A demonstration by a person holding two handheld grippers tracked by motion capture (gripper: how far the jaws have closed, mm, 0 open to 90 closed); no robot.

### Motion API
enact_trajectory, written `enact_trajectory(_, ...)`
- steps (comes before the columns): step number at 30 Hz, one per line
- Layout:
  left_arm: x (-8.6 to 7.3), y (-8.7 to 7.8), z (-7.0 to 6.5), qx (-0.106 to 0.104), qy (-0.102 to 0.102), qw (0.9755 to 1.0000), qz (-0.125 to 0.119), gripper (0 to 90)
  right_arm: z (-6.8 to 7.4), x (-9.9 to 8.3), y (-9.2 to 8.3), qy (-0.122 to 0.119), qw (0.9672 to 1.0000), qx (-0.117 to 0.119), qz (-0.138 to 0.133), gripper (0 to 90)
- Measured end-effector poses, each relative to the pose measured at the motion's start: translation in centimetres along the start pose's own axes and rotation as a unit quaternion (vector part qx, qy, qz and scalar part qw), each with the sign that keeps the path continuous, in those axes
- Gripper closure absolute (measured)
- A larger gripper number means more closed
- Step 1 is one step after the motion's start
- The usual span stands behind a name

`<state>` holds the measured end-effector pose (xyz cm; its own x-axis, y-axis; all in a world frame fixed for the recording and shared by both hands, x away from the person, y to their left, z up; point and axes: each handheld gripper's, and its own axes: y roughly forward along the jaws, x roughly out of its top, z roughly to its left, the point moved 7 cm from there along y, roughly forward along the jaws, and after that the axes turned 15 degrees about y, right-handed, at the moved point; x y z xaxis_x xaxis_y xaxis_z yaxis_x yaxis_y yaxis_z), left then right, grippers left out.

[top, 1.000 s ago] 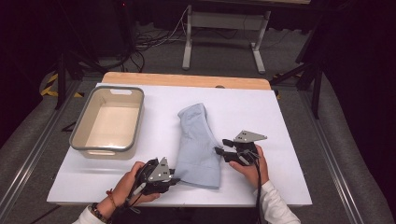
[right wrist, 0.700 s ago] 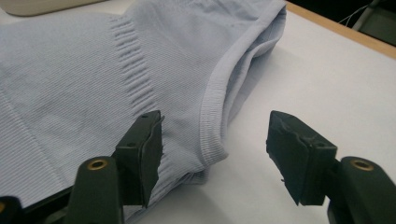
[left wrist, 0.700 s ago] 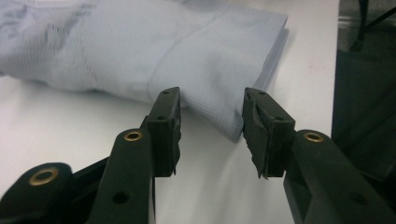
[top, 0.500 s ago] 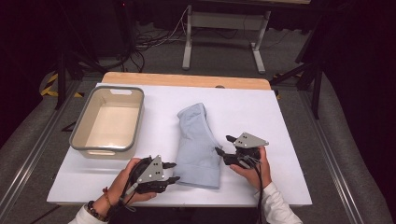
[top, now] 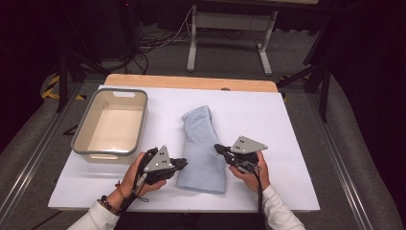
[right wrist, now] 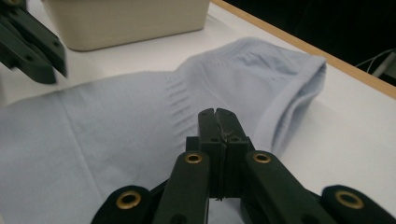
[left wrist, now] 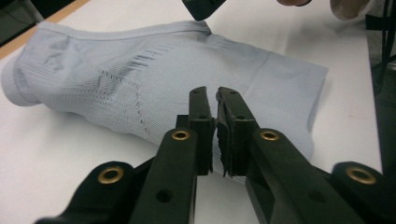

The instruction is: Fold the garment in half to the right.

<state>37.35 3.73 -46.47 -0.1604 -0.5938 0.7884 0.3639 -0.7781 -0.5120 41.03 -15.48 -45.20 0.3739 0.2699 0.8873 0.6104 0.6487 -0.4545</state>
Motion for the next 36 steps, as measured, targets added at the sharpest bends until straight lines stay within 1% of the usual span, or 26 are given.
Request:
enact_trajectory(1, -0.1, 0.4, 0.1, -0.001, 0.003, 1.0000, 0.003, 84.9, 0.2, 0.2, 0.3, -0.001, 1.0000, 0.001, -0.001, 89.7)
enact_trajectory(2, -0.1, 0.8, 0.3, 0.004, 0.001, 1.0000, 0.007, 84.9, 0.4, 0.4, 0.7, 0.000, 1.0000, 0.004, -0.002, 89.7)
enact_trajectory(3, -0.1, 1.1, 0.5, 0.002, -0.005, 1.0000, 0.005, 85.8, 0.7, 0.7, 1.1, -0.002, 1.0000, 0.009, -0.002, 89.7)
enact_trajectory(7, 0.1, 1.9, 1.1, 0.002, -0.009, 1.0000, -0.002, 87.8, 2.1, 1.5, 2.5, -0.017, 0.9997, 0.018, -0.001, 89.7)
enact_trajectory(8, 0.0, 2.0, 1.2, 0.002, -0.007, 1.0000, -0.001, 87.8, 2.4, 1.6, 2.9, -0.019, 0.9997, 0.018, 0.000, 89.7)
enact_trajectory(9, 0.0, 2.0, 1.2, 0.002, -0.007, 1.0000, -0.001, 87.9, 2.6, 1.7, 3.2, -0.021, 0.9996, 0.018, 0.002, 89.7)
enact_trajectory(10, -0.1, 2.2, 1.1, -0.002, -0.011, 0.9999, 0.001, 87.9, 2.7, 1.7, 3.5, -0.020, 0.9996, 0.019, 0.002, 89.6)
enact_trajectory(13, -0.3, 2.5, 1.0, -0.004, -0.008, 0.9999, 0.008, 87.9, 2.9, 1.7, 4.2, -0.019, 0.9996, 0.018, 0.008, 89.6)
enact_trajectory(14, -0.3, 2.5, 1.0, -0.004, -0.008, 0.9999, 0.008, 87.7, 2.9, 1.7, 4.2, -0.019, 0.9996, 0.018, 0.008, 89.6)
enact_trajectory(15, -0.5, 2.6, 0.9, -0.009, -0.006, 0.9998, 0.018, 87.7, 2.9, 1.6, 4.4, -0.018, 0.9996, 0.021, 0.011, 89.5)
enact_trajectory(17, -0.9, 3.0, 0.6, -0.016, -0.005, 0.9996, 0.024, 87.6, 3.0, 0.9, 5.1, -0.021, 0.9993, 0.020, 0.023, 89.5)
enact_trajectory(19, -1.5, 3.6, 0.3, -0.024, 0.000, 0.9988, 0.043, 87.5, 3.1, 0.1, 5.7, -0.030, 0.9987, 0.014, 0.040, 89.6)
enact_trajectory(21, -1.7, 3.8, 0.0, -0.025, 0.001, 0.9983, 0.052, 87.6, 3.2, -0.8, 6.3, -0.044, 0.9973, 0.004, 0.059, 89.6)
enact_trajectory(23, -2.0, 4.1, -0.1, -0.028, 0.003, 0.9978, 0.060, 87.8, 3.1, -1.5, 6.7, -0.047, 0.9963, 0.000, 0.071, 89.6)
enact_trajectory(25, -2.1, 4.2, -0.1, -0.030, -0.003, 0.9977, 0.060, 87.8, 3.0, -1.9, 7.0, -0.046, 0.9958, 0.001, 0.079, 89.6)
enact_trajectory(28, -2.4, 4.3, 0.0, -0.036, -0.006, 0.9975, 0.061, 88.2, 2.8, -2.0, 7.0, -0.043, 0.9959, 0.004, 0.080, 89.6)
enact_trajectory(29, -2.5, 4.3, -0.1, -0.041, -0.017, 0.9970, 0.064, 88.5, 2.7, -2.0, 7.0, -0.043, 0.9960, 0.005, 0.079, 89.6)
enact_trajectory(30, -2.5, 4.4, 0.0, -0.043, -0.016, 0.9972, 0.059, 88.9, 2.5, -1.9, 7.0, -0.040, 0.9966, 0.003, 0.071, 89.6)
enact_trajectory(31, -2.6, 4.4, 0.0, -0.046, -0.020, 0.9971, 0.056, 88.9, 2.5, -1.9, 7.0, -0.040, 0.9966, 0.003, 0.071, 89.6)
enact_trajectory(33, -2.6, 4.4, 0.0, -0.046, -0.023, 0.9972, 0.055, 88.9, 1.8, -1.5, 6.8, -0.037, 0.9975, -0.009, 0.060, 89.7)
enact_trajectory(35, -2.7, 4.4, 0.0, -0.044, -0.023, 0.9972, 0.056, 89.0, 1.0, -1.4, 6.6, -0.020, 0.9981, -0.015, 0.056, 89.7)
enact_trajectory(36, -2.7, 4.4, -0.1, -0.043, -0.027, 0.9970, 0.058, 89.0, 0.5, -1.5, 6.4, -0.012, 0.9981, -0.023, 0.055, 89.7)
